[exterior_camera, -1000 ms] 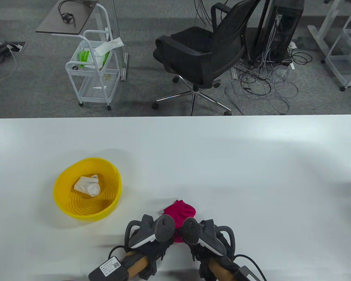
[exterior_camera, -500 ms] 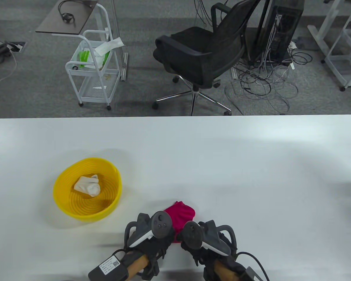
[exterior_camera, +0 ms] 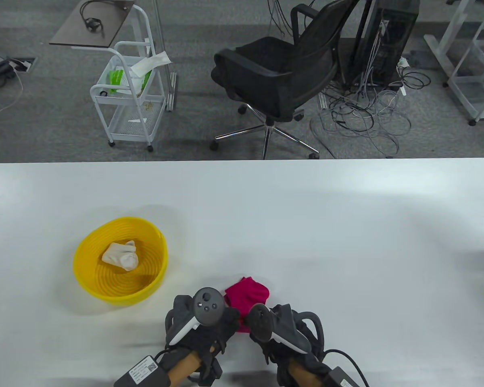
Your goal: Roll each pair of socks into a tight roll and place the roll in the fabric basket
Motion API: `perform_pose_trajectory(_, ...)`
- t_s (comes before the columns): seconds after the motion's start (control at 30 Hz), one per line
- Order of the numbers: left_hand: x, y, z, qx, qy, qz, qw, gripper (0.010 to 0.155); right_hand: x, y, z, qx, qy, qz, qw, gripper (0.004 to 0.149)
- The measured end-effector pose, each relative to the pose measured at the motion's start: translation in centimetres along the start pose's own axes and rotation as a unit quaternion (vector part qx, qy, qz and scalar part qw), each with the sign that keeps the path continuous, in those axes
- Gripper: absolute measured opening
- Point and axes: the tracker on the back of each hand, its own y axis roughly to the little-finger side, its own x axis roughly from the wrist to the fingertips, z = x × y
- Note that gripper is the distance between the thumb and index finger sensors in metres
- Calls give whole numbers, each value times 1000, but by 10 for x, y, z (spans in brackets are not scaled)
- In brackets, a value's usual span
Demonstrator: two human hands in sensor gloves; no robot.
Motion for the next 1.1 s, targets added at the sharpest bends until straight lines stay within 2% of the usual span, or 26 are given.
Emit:
perform_pose_trajectory(0.2,5,-2,-10,47,25,-11,999,52,3,1,4,-1,-12,10,1000,53)
perform_pose_trajectory(0.43,10,-6,-16,103,24,-20,994,53,5,-2,5,-10,3,20,1000,48)
perform_pose_trajectory(0.63,12,-6,-17,80,19,-18,996,45,5,2,3,15,4,19,1000,43)
perform_pose_trajectory(0.83,13,-4,-18,48,39,-1,998,43,2,3,-1,17,12,4,1000,42)
perform_pose_trajectory(0.97,12,-2,-18,33,42,7,999,43,-5,3,-14,30,35,-29,999,41)
perform_pose_trajectory(1.1,12,-2,-19,28,42,10,999,43,-10,1,-19,42,26,-53,997,40)
